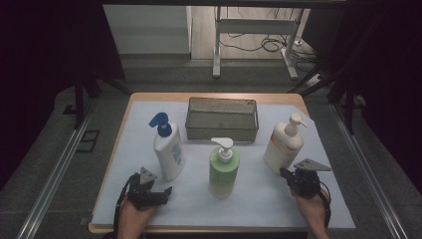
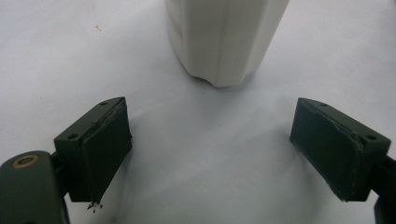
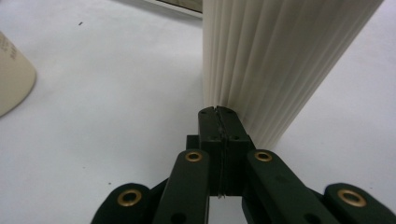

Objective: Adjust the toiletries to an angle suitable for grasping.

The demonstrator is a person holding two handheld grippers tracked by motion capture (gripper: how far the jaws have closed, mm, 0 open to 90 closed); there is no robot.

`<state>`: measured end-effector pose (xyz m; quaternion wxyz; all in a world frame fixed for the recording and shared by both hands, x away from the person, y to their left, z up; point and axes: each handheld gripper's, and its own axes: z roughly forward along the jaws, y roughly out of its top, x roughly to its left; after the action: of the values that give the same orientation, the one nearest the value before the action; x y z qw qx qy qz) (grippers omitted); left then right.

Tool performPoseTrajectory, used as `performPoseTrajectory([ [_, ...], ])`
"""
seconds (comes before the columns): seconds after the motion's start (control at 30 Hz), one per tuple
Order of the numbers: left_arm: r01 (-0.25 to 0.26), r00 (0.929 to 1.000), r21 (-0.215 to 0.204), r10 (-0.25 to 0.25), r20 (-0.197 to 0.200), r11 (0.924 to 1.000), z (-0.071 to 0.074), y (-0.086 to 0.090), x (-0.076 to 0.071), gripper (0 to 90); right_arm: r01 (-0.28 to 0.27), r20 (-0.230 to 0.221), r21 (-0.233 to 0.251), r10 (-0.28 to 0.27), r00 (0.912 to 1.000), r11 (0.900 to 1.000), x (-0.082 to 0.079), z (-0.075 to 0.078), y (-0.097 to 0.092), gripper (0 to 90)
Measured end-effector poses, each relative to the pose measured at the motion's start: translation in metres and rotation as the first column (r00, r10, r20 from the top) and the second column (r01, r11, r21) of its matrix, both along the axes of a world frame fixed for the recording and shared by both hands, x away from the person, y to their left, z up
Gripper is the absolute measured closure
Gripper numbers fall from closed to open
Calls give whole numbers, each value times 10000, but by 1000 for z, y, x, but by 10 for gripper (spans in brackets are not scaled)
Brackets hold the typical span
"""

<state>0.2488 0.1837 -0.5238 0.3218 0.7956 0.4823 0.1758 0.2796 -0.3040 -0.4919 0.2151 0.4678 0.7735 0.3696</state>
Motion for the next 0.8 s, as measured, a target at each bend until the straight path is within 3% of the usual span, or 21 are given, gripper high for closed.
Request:
performPoseTrajectory([
  [0.5, 0, 10000, -7, 0, 1, 10000, 0, 0, 0, 120, -15, -76, 84, 15, 10000, 10000, -1, 2, -8, 832],
  [0.8, -1, 10000, -5, 1, 23, 10000, 0, 0, 0, 121, -38, -135, 231, 41, 9999, 9997, -9, 8, -11, 650],
])
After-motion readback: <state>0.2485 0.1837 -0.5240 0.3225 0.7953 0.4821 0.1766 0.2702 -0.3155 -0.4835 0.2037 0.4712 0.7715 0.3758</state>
